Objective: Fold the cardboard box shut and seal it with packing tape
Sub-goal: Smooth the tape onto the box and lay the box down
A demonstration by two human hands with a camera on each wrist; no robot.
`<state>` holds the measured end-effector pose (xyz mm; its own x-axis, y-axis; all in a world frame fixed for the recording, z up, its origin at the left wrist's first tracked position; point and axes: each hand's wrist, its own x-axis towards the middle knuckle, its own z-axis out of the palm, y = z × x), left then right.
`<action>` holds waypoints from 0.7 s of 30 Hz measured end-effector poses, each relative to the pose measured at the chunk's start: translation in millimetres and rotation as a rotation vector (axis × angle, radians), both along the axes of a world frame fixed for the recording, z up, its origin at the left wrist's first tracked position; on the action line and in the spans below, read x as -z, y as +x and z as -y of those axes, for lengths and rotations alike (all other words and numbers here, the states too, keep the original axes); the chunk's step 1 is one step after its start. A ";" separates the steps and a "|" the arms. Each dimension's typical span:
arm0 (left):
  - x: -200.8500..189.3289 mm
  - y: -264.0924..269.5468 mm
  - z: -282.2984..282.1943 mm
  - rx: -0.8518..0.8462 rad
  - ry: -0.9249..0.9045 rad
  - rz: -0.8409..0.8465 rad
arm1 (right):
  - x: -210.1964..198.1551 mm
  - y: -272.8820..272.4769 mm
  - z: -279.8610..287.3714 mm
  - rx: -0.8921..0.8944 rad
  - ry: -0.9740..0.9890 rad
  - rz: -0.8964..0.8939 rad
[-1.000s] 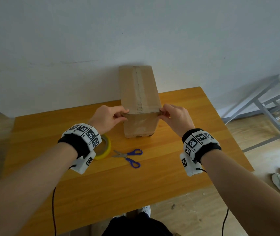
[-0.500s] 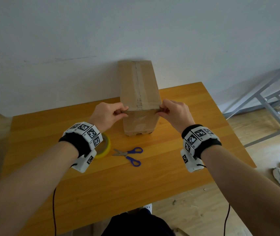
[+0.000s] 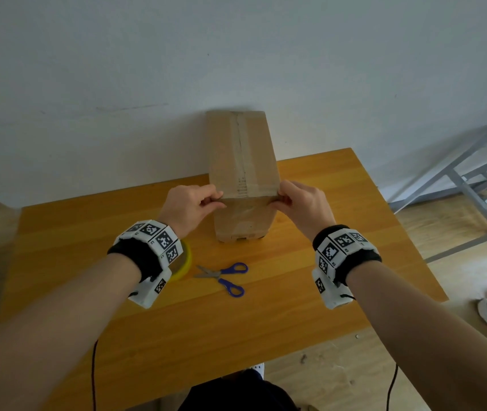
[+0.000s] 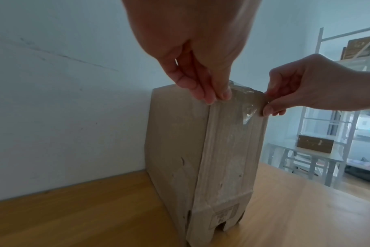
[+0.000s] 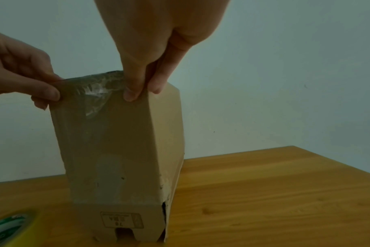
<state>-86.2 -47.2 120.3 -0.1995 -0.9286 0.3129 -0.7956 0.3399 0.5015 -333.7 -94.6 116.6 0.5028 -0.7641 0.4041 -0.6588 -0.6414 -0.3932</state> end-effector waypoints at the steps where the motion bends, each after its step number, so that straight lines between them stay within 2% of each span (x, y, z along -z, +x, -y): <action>1: 1.8 -1.2 -0.2 -0.015 -0.015 0.003 | 2.3 1.1 0.0 0.015 -0.010 0.000; 5: 3.2 -2.8 -1.2 -0.034 -0.023 0.017 | 7.3 4.2 -0.3 0.054 -0.019 0.017; 11: 2.6 3.2 -8.4 -0.051 -0.008 0.035 | 4.4 -3.9 -9.0 -0.042 0.044 -0.016; 15: 0.2 7.5 -9.8 -0.123 -0.027 0.002 | 3.9 0.4 -21.0 -0.118 -0.023 -0.031; 21: 1.8 9.4 -13.0 -0.179 0.012 0.012 | 8.8 9.2 -26.0 -0.086 -0.072 -0.034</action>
<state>-76.8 -34.2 118.5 -0.0342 -0.9533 0.3000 -0.8486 0.1862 0.4951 -324.5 -68.7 107.8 0.5792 -0.6874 0.4381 -0.6124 -0.7217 -0.3227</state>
